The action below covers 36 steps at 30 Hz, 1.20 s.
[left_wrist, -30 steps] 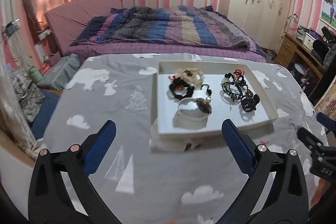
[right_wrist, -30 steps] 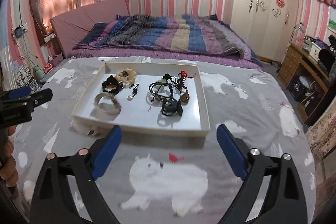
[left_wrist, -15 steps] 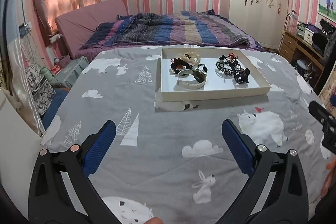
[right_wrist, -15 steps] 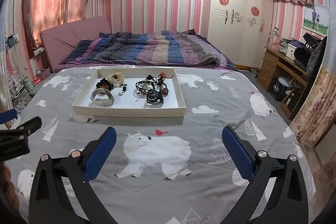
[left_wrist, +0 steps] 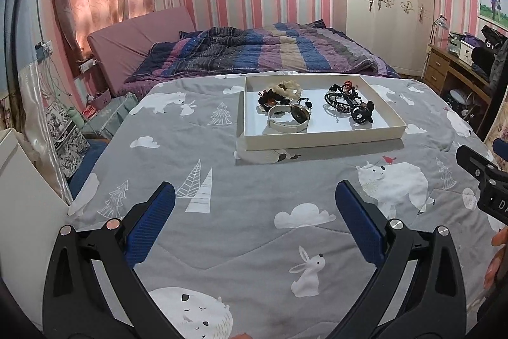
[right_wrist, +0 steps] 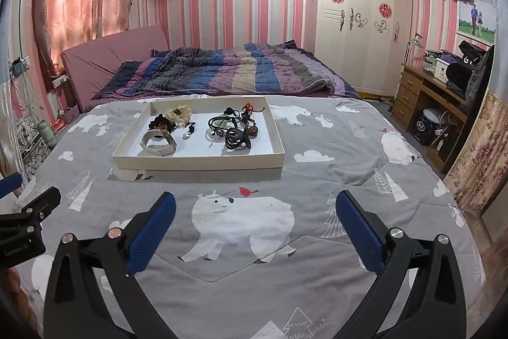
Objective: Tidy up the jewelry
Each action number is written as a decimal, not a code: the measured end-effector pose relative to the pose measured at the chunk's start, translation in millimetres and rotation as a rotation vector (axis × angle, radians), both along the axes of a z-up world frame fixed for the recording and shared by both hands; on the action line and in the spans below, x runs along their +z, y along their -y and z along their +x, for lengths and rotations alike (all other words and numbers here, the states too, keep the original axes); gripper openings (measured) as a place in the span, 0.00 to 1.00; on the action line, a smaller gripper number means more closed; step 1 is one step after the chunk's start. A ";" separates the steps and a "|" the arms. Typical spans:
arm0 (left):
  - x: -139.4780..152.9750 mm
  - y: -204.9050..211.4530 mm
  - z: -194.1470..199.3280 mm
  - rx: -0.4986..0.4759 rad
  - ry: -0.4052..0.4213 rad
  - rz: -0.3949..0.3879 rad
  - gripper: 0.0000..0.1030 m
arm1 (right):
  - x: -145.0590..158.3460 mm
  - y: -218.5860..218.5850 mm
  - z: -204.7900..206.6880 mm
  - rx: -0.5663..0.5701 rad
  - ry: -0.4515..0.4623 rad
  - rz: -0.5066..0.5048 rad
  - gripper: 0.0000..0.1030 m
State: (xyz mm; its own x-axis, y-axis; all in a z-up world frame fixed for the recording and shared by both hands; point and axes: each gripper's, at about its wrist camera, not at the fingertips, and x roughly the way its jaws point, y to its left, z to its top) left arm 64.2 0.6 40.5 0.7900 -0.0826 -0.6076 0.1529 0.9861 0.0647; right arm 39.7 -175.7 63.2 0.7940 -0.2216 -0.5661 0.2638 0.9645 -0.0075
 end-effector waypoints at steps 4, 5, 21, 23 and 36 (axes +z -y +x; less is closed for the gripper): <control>0.9 -0.7 -1.7 0.000 0.005 -0.003 0.97 | -0.1 -0.7 -0.1 0.000 -0.005 0.000 0.98; 1.2 -0.9 -2.2 0.000 0.006 -0.003 0.97 | -0.5 -0.4 -0.3 -0.001 -0.005 0.002 0.98; 1.1 -7.9 1.7 0.006 -0.018 -0.028 0.97 | 0.4 0.5 -2.3 -0.009 -0.006 -0.001 0.98; 0.1 -7.6 2.0 0.018 -0.019 -0.019 0.97 | 0.0 1.1 -2.1 -0.011 -0.007 -0.001 0.98; -0.9 -3.7 1.4 0.014 -0.019 -0.004 0.97 | -1.0 1.2 -1.5 -0.008 -0.014 -0.002 0.98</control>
